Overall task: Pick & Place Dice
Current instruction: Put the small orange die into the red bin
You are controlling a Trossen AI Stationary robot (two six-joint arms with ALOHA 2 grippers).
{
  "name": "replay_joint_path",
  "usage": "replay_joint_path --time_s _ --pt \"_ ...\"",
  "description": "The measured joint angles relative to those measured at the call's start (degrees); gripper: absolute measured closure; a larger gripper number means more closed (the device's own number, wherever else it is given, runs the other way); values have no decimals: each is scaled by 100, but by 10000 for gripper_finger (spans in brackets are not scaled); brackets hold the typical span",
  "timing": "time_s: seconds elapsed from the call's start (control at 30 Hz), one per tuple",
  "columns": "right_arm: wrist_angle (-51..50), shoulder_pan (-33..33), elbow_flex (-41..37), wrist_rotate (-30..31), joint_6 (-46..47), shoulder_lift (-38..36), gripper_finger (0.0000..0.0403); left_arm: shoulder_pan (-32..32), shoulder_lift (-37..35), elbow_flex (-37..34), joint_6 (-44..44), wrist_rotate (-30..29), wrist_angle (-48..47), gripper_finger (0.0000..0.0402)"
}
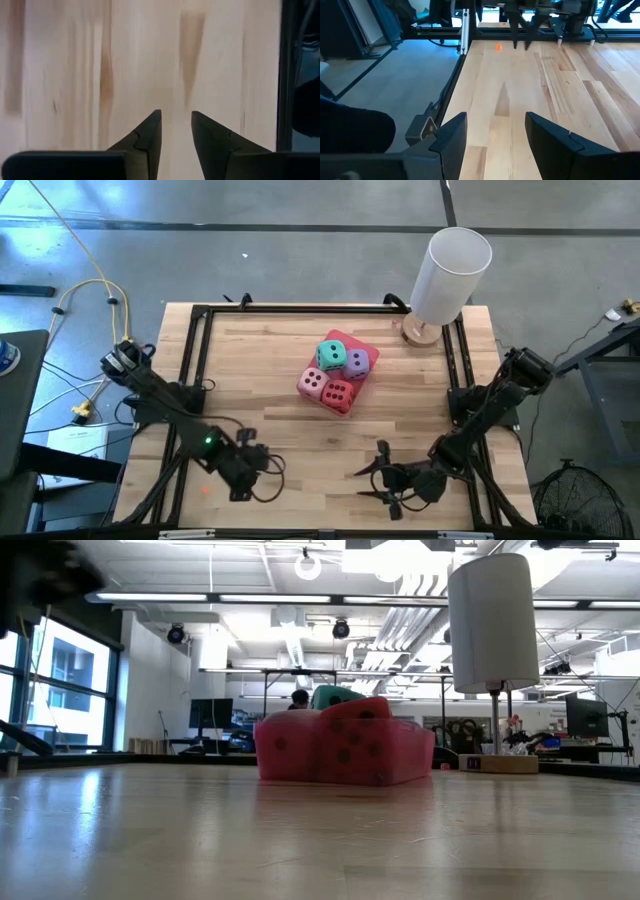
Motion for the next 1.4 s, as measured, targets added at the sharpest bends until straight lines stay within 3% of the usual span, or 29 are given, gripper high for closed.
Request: replay_joint_path --time_s 0.2,0.43,0.7,0.93,1.07,1.17,1.4 --pt "66 -112 0 -7 52 0 211 -549 0 0 -1594 531 -560 312" --pt "119 -115 0 -31 50 0 211 -910 0 -2 -2727 794 -349 312" --pt "154 -115 0 -34 45 0 211 -904 2 -4 -2195 772 43 312" --pt "157 -115 0 -36 44 0 211 -725 2 -4 -2875 841 28 300" --pt "158 -115 0 -36 42 0 211 -710 2 -4 -2973 1467 25 279" --pt "160 -115 0 -36 42 0 211 -726 4 -4 -3093 1607 -10 256" --pt "169 -115 0 -36 42 0 211 -752 9 -7 -3519 1716 -688 225"
